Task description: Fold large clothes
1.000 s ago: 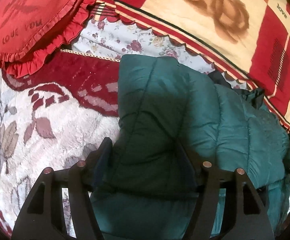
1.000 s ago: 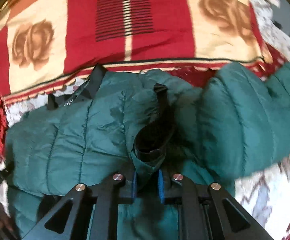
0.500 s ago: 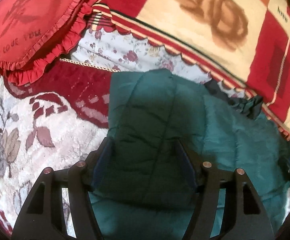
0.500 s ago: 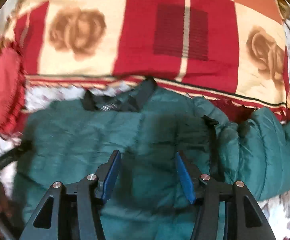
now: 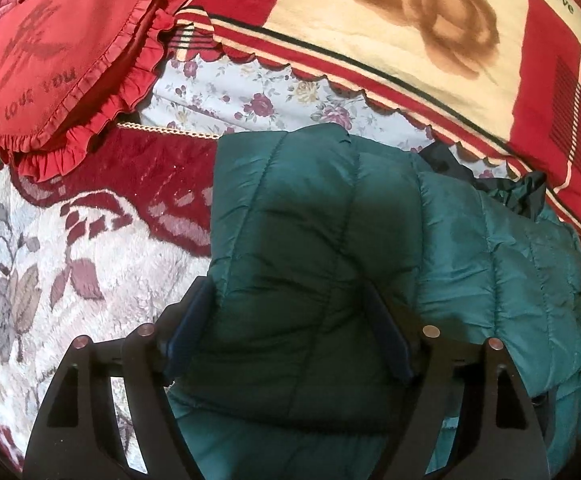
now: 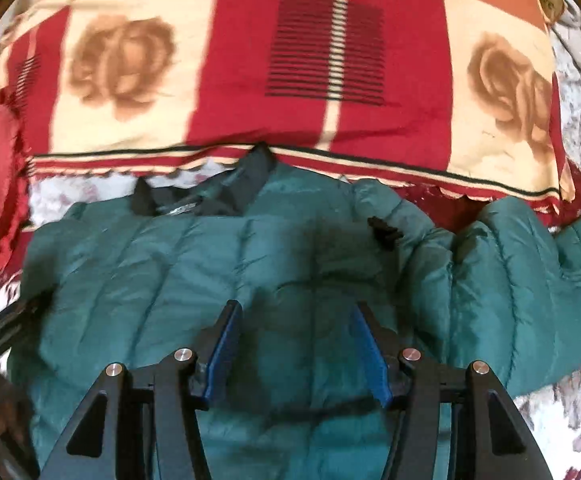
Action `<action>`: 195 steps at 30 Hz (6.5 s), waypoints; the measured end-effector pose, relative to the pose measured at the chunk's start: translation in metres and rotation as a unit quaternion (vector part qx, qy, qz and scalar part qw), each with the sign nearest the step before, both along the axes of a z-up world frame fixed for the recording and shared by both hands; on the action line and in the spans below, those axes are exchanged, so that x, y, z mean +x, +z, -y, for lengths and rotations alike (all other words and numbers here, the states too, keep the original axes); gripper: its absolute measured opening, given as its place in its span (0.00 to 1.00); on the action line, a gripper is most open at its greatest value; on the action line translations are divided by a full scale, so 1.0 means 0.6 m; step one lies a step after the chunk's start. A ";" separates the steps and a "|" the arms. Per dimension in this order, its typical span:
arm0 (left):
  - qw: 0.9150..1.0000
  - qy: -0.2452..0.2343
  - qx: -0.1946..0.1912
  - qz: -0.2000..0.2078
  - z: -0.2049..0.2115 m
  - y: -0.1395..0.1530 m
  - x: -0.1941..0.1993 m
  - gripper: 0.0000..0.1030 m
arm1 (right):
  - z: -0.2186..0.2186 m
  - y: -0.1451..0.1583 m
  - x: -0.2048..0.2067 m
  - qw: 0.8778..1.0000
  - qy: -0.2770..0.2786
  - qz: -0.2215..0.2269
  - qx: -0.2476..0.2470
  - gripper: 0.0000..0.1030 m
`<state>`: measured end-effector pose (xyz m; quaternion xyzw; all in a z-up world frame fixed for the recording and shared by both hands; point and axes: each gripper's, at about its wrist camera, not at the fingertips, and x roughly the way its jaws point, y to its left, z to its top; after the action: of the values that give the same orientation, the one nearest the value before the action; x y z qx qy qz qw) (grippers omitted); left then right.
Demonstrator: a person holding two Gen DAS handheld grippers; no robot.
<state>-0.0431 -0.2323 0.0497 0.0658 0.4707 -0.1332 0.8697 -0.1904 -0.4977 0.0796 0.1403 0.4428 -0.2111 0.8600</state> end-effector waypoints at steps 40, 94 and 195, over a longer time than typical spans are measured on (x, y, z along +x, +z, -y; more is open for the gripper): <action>0.998 -0.043 -0.044 0.017 0.005 0.086 -0.108 0.80 | -0.024 0.060 -0.133 1.000 -0.014 0.025 0.011 0.67; 0.997 -0.035 -0.050 -0.035 0.007 0.051 -0.107 0.80 | 0.535 0.106 -0.446 0.910 -0.371 0.174 0.059 0.10; 0.982 0.039 -0.182 -0.035 -0.126 0.083 -0.015 0.05 | 0.025 0.030 -0.034 0.981 0.027 0.082 0.176 0.57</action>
<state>-0.0521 -0.1569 0.0994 -0.1163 0.4707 -0.1852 0.8547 -0.2106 -0.5126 0.0978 0.2942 0.4047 -0.0944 0.8607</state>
